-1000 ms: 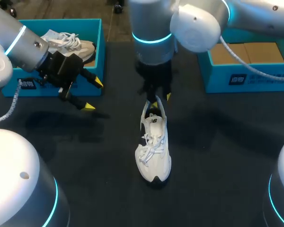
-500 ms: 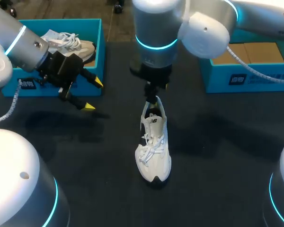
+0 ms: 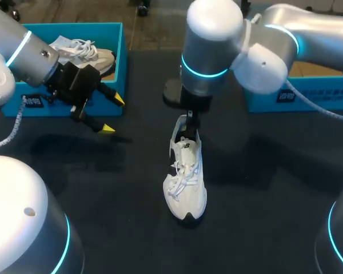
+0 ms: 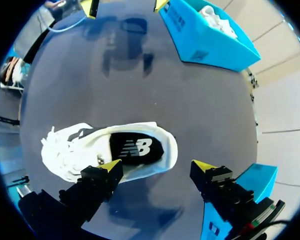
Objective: Take the shoe out of the shoebox, open the shoe tongue, remove and reinsert the insole, then place the shoe into the shoebox
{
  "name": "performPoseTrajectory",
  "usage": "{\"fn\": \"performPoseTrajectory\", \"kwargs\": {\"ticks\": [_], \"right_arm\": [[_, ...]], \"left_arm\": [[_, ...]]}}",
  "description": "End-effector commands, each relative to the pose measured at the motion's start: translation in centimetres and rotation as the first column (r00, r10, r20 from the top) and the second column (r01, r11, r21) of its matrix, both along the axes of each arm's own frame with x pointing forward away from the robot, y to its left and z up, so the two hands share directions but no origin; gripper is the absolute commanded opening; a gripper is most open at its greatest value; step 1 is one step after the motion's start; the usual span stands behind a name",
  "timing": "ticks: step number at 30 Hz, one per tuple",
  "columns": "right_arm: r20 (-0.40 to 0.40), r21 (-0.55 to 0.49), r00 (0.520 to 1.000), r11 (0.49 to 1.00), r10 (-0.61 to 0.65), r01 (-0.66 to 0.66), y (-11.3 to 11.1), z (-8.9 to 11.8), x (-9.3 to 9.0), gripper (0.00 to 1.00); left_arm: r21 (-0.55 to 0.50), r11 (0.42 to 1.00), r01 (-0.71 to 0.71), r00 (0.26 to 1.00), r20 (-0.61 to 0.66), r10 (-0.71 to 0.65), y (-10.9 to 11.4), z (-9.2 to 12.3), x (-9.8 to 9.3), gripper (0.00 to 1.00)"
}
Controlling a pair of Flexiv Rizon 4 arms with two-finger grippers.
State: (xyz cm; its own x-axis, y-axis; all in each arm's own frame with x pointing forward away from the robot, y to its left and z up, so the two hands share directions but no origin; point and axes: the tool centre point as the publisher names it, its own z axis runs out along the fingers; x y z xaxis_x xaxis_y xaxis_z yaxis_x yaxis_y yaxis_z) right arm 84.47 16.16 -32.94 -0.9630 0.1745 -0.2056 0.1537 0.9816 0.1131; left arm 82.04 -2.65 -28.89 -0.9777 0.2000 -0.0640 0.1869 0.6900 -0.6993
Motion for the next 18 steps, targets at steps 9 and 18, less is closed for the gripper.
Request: {"fn": "performPoseTrajectory", "kwargs": {"ticks": [9, 18], "right_arm": [[-0.014, 0.006, 0.998, 0.998, 0.062, -0.062, 1.8, -3.0, 2.3, 0.86], [-0.028, -0.045, 0.997, 0.997, 0.066, -0.067, 2.1, -5.2, 3.6, 0.50]], "left_arm": [[0.002, 1.000, -0.001, 1.000, 0.001, 0.001, 0.0, 0.0, -0.1, 1.00], [0.002, 1.000, -0.001, 1.000, 0.001, 0.001, 0.0, 0.0, -0.1, 1.00]]}}
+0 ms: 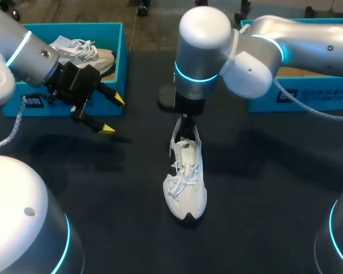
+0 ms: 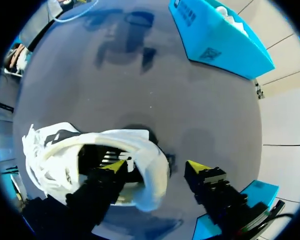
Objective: Take the shoe out of the shoebox, open the shoe tongue, remove and reinsert the insole, then place the shoe into the shoebox
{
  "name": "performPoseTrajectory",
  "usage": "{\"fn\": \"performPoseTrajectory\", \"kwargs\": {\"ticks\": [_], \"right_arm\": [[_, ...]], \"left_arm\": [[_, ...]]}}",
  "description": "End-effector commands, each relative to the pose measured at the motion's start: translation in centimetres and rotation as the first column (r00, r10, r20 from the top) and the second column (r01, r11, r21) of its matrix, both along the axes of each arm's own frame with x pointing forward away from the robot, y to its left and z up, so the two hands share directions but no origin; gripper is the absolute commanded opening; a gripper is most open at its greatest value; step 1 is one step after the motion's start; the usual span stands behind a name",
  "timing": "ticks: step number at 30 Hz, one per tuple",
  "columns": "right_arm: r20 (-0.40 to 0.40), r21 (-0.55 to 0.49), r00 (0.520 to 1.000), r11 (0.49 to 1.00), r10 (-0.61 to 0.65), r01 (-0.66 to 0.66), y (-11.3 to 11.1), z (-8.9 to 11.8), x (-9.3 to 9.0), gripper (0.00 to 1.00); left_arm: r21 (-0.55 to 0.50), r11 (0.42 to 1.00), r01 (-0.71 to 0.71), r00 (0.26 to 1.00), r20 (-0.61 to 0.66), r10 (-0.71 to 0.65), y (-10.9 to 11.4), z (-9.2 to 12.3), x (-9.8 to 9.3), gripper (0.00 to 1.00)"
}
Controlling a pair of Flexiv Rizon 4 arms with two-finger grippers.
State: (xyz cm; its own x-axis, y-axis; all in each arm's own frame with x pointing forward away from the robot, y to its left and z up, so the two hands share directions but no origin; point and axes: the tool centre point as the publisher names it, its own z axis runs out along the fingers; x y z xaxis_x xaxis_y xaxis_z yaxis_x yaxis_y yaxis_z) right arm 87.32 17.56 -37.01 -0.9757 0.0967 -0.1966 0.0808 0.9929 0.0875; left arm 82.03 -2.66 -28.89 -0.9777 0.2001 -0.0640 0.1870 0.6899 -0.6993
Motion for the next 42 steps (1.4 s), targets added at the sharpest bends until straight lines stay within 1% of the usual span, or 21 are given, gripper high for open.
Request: {"fn": "performPoseTrajectory", "kwargs": {"ticks": [1, 4, 5, 6, 7, 8, 9, 11, 12, 17, 22, 26, 31, 37, 42], "right_arm": [[-0.017, -0.024, 1.000, 1.000, -0.013, 0.012, 0.5, -1.4, 0.9, 0.49], [-0.031, -0.032, 0.999, 0.999, -0.025, 0.024, -0.1, -1.8, 1.0, 0.49], [-0.038, -0.040, 0.999, 0.999, -0.032, 0.031, -0.3, -2.0, 1.1, 0.47], [-0.042, -0.048, 0.998, 0.998, -0.036, 0.034, -0.4, -2.2, 1.1, 0.43], [-0.046, -0.053, 0.998, 0.998, -0.040, 0.037, -0.5, -2.3, 1.1, 0.36], [-0.048, -0.054, 0.998, 0.998, -0.041, 0.038, -0.6, -2.4, 1.1, 0.35], [-0.053, -0.057, 0.998, 0.997, -0.046, 0.043, -0.7, -2.4, 1.0, 0.27], [-0.062, -0.062, 0.996, 0.997, -0.058, 0.055, -0.9, -2.5, 0.9, 0.07], [-0.063, -0.065, 0.996, 0.996, -0.064, 0.060, -0.9, -2.6, 0.8, 0.00], [-0.073, -0.081, 0.994, 0.994, -0.085, 0.079, -1.0, -2.0, 0.4, 0.00], [-0.084, -0.086, 0.993, 0.993, -0.089, 0.081, -1.1, 0.3, -0.2, 0.00], [-0.112, -0.061, 0.992, 0.997, -0.061, 0.055, -1.3, 3.2, -0.7, 0.00], [-0.115, -0.074, 0.993, 0.997, -0.013, 0.005, -1.4, 7.3, -1.3, 0.00], [-0.122, -0.050, 0.992, 0.998, 0.040, -0.046, -2.0, 12.0, -1.8, 0.00], [-0.113, -0.035, 0.991, 0.997, 0.066, -0.070, -2.7, 14.8, -1.6, 0.00]], "left_arm": [[0.002, 1.000, -0.001, 1.000, 0.001, 0.001, 0.0, 0.0, -0.1, 1.00], [0.002, 1.000, -0.001, 1.000, 0.001, 0.001, 0.0, 0.0, -0.1, 1.00], [0.002, 1.000, -0.001, 1.000, 0.001, 0.001, 0.0, 0.0, -0.1, 1.00], [0.002, 1.000, -0.001, 1.000, 0.001, 0.001, 0.0, 0.0, -0.1, 1.00], [0.002, 1.000, -0.001, 1.000, 0.001, 0.001, 0.0, 0.0, -0.1, 1.00], [0.002, 1.000, -0.001, 1.000, 0.001, 0.001, 0.0, 0.0, -0.1, 1.00], [0.002, 1.000, -0.001, 1.000, 0.001, 0.001, 0.0, 0.0, -0.1, 1.00], [0.002, 1.000, -0.001, 1.000, 0.001, 0.001, 0.0, 0.0, -0.1, 1.00], [0.002, 1.000, -0.001, 1.000, 0.001, 0.001, 0.0, 0.0, -0.1, 1.00], [0.002, 1.000, -0.001, 1.000, 0.001, 0.001, 0.0, 0.0, -0.1, 1.00], [0.002, 1.000, -0.001, 1.000, 0.001, 0.001, 0.0, 0.0, -0.1, 1.00], [0.002, 1.000, -0.001, 1.000, 0.001, 0.001, 0.0, 0.0, -0.1, 1.00], [0.002, 1.000, -0.001, 1.000, 0.001, 0.001, 0.0, 0.0, -0.1, 1.00], [0.002, 1.000, -0.001, 1.000, 0.001, 0.001, 0.0, 0.0, -0.1, 1.00], [0.002, 1.000, -0.001, 1.000, 0.001, 0.001, 0.0, 0.0, -0.1, 1.00]]}}
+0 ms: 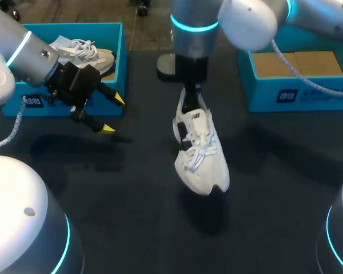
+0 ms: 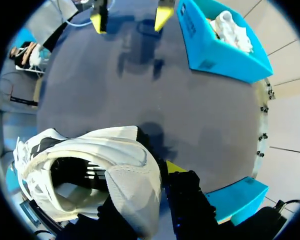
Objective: Take the shoe out of the shoebox, open the shoe tongue, remove and reinsert the insole, then place the shoe into the shoebox
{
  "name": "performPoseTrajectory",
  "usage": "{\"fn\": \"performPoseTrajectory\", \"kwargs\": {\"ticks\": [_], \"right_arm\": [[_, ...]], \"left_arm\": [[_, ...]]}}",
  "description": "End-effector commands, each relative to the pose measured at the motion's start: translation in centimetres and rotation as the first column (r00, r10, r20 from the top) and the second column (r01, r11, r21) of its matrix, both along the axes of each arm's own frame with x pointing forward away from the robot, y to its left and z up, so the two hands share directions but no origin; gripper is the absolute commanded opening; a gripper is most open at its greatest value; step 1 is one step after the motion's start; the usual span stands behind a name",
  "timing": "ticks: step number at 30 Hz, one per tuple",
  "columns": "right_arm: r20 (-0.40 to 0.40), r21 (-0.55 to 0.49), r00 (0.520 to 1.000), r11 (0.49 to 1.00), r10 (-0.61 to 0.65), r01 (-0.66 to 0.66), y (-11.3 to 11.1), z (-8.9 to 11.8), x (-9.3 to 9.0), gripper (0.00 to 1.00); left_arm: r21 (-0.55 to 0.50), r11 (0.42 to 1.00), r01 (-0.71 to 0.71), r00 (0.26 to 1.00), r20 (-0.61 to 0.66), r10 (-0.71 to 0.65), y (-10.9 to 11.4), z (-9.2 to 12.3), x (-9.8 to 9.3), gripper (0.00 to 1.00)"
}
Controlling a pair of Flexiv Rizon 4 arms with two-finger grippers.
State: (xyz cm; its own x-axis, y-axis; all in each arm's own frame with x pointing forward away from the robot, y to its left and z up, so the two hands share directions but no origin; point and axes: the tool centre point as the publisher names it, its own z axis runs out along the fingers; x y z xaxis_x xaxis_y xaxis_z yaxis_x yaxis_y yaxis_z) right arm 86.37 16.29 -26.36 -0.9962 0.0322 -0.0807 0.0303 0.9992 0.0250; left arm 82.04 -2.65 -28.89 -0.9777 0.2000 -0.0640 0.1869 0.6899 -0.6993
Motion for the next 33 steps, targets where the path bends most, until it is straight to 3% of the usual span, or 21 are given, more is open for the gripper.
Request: {"fn": "performPoseTrajectory", "kwargs": {"ticks": [1, 9, 33], "right_arm": [[0.014, 0.013, 1.000, 1.000, 0.014, -0.014, -1.7, 4.5, -0.6, 0.00], [0.020, -0.038, 0.996, 0.995, 0.092, -0.091, -2.4, 7.4, -0.4, 0.00], [0.020, -0.038, 0.996, 0.995, 0.092, -0.091, -2.4, 7.4, -0.4, 0.00]], "left_arm": [[0.002, 1.000, -0.001, 1.000, 0.001, 0.001, 0.0, 0.0, -0.1, 1.00], [0.002, 1.000, -0.001, 1.000, 0.001, 0.001, 0.0, 0.0, -0.1, 1.00], [0.002, 1.000, -0.001, 1.000, 0.001, 0.001, 0.0, 0.0, -0.1, 1.00]]}}
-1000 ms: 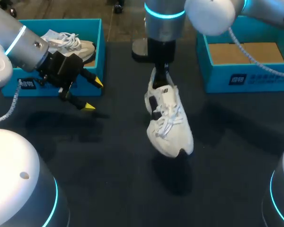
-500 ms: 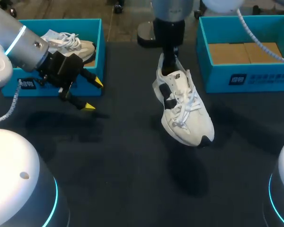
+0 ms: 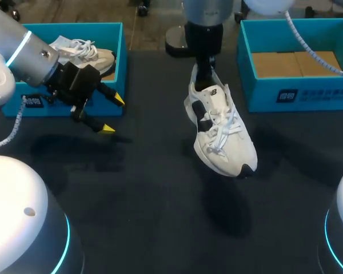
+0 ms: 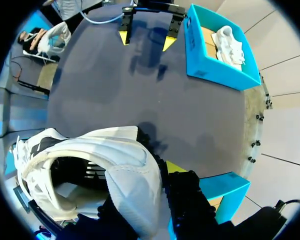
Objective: Take the shoe out of the shoebox, open the shoe tongue, remove and reinsert the insole, then place the shoe into the shoebox
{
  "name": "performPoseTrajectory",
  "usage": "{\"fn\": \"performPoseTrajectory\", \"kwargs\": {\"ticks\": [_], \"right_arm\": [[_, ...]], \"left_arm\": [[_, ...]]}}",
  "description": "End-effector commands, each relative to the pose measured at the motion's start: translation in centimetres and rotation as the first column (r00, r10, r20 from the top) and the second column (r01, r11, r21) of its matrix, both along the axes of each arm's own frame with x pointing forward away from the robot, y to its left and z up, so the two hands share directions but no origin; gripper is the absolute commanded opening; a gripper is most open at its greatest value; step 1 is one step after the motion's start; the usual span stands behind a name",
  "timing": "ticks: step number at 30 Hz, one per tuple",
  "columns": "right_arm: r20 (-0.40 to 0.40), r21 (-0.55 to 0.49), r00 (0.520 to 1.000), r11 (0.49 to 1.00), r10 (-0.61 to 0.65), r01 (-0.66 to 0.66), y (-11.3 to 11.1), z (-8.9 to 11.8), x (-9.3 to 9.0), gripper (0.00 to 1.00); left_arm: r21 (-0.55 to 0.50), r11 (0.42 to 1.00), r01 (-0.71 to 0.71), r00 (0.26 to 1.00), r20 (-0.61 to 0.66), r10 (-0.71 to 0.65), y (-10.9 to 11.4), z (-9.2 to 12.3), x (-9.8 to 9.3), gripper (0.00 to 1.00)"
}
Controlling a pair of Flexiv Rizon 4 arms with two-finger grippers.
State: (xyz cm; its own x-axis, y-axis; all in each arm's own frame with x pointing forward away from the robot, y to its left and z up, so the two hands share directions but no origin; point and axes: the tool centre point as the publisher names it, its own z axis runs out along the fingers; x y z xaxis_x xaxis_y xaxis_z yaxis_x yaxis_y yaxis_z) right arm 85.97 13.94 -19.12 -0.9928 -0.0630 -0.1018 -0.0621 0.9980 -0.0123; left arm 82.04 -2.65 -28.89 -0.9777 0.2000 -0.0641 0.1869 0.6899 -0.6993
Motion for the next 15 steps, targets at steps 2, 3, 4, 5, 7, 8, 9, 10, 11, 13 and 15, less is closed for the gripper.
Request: {"fn": "performPoseTrajectory", "kwargs": {"ticks": [2, 3, 4, 5, 7, 8, 9, 10, 11, 13, 15], "right_arm": [[0.000, 0.000, 1.000, 1.000, 0.000, 0.000, -0.1, 0.1, 0.0, 0.00], [0.000, 0.000, 1.000, 1.000, 0.000, 0.000, -0.1, 0.1, 0.0, 0.00], [-0.005, 0.000, 1.000, 1.000, -0.012, 0.012, -0.3, 0.1, 0.2, 0.00], [-0.007, -0.003, 1.000, 1.000, -0.022, 0.022, -0.6, 0.1, 0.4, 0.00], [-0.012, -0.011, 0.999, 0.999, -0.038, 0.038, -1.6, 0.1, 1.2, 0.00], [-0.010, -0.013, 0.999, 0.999, -0.042, 0.042, -2.1, 0.2, 1.5, 0.00], [-0.008, -0.014, 0.999, 0.999, -0.048, 0.047, -2.7, 0.3, 1.9, 0.00], [-0.008, -0.021, 0.999, 0.999, -0.051, 0.051, -3.1, 0.5, 2.3, 0.00], [-0.004, -0.023, 0.999, 0.998, -0.050, 0.050, -3.7, 0.7, 2.7, 0.00], [0.002, -0.026, 0.999, 0.999, -0.047, 0.047, -4.7, 0.8, 3.2, 0.00], [0.009, -0.024, 0.999, 0.999, -0.037, 0.037, -6.0, 1.0, 4.0, 0.00]], "left_arm": [[0.002, 1.000, -0.001, 1.000, 0.001, 0.001, 0.0, 0.0, -0.1, 1.00], [0.002, 1.000, -0.001, 1.000, 0.001, 0.001, 0.0, 0.0, -0.1, 1.00], [0.002, 1.000, -0.001, 1.000, 0.001, 0.001, 0.0, 0.0, -0.1, 1.00], [0.002, 1.000, -0.001, 1.000, 0.001, 0.001, 0.0, 0.0, -0.1, 1.00], [0.002, 1.000, -0.001, 1.000, 0.001, 0.001, 0.0, 0.0, -0.1, 1.00], [0.002, 1.000, -0.001, 1.000, 0.001, 0.001, 0.0, 0.0, -0.1, 1.00], [0.002, 1.000, -0.001, 1.000, 0.001, 0.001, 0.0, 0.0, -0.1, 1.00], [0.002, 1.000, -0.001, 1.000, 0.001, 0.001, 0.0, 0.0, -0.1, 1.00], [0.002, 1.000, -0.001, 1.000, 0.001, 0.001, 0.0, 0.0, -0.1, 1.00], [0.002, 1.000, -0.001, 1.000, 0.001, 0.001, 0.0, 0.0, -0.1, 1.00], [0.002, 1.000, -0.001, 1.000, 0.001, 0.001, 0.0, 0.0, -0.1, 1.00]]}}
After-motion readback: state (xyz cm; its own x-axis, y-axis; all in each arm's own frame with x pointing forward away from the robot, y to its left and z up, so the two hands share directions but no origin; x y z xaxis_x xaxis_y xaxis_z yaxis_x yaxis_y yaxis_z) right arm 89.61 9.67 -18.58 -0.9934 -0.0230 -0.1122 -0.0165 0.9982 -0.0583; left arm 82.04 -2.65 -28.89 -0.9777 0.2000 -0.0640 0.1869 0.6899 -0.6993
